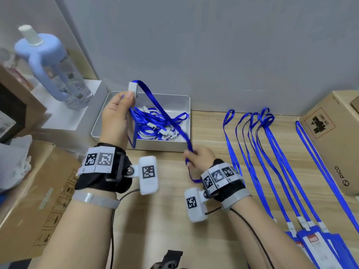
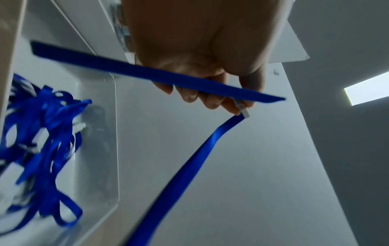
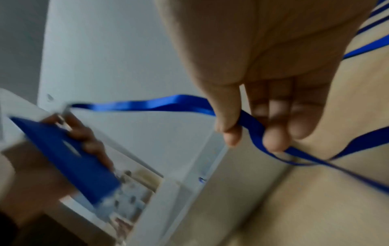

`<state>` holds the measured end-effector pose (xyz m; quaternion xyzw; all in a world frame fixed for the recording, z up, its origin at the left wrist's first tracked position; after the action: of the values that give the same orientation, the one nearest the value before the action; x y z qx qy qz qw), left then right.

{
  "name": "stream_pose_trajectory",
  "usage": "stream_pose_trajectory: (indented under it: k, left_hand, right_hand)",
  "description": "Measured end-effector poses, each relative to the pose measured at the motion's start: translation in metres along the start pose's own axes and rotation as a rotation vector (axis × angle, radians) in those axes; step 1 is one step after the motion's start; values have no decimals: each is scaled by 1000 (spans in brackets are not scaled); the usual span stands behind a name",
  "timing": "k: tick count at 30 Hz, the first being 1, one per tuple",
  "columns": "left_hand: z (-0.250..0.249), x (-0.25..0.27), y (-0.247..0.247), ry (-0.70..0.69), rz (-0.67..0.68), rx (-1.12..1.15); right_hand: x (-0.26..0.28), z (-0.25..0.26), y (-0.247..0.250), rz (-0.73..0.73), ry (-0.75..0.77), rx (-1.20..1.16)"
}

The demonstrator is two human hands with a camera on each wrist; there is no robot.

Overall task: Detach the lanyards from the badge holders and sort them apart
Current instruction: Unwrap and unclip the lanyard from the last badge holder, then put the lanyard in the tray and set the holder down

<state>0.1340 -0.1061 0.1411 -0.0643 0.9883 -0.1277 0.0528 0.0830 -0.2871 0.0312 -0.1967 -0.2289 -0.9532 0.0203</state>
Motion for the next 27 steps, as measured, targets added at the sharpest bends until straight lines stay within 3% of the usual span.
stream_pose_trajectory:
  k: [4, 6, 8, 12, 15, 21, 27]
  left_hand:
    - [-3, -39, 13, -18, -48, -43]
    - [-1, -61, 12, -52, -72, -78]
    - [7, -77, 12, -72, -71, -171]
    - [44, -87, 21, 43, -75, -390]
    - [70, -75, 29, 145, -45, -418]
    - [84, -13, -6, 271, 155, -284]
    - [90, 57, -66, 385, 425, -249]
  right_hand:
    - [-16, 88, 19, -190, 265, -370]
    - [-23, 124, 24, -233, 374, -439]
    - [-35, 138, 25, -239, 376, -404]
    - [-61, 105, 9, -223, 183, -209]
    - [-51, 74, 1, -211, 69, -250]
    - [6, 53, 7, -26, 99, -389]
    - [56, -4, 55, -181, 105, -367]
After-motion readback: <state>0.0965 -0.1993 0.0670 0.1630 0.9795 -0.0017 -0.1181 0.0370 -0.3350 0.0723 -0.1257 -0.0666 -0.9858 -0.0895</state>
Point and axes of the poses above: each hand's wrist, its own x-axis away from the middle knuckle, its own y-axis out of the back of the hand, z = x × y, the point moved 1 cm from there along -x, towards the middle knuckle, and after that the axes turned 2 degrees about -x, right-handed, at the moved point
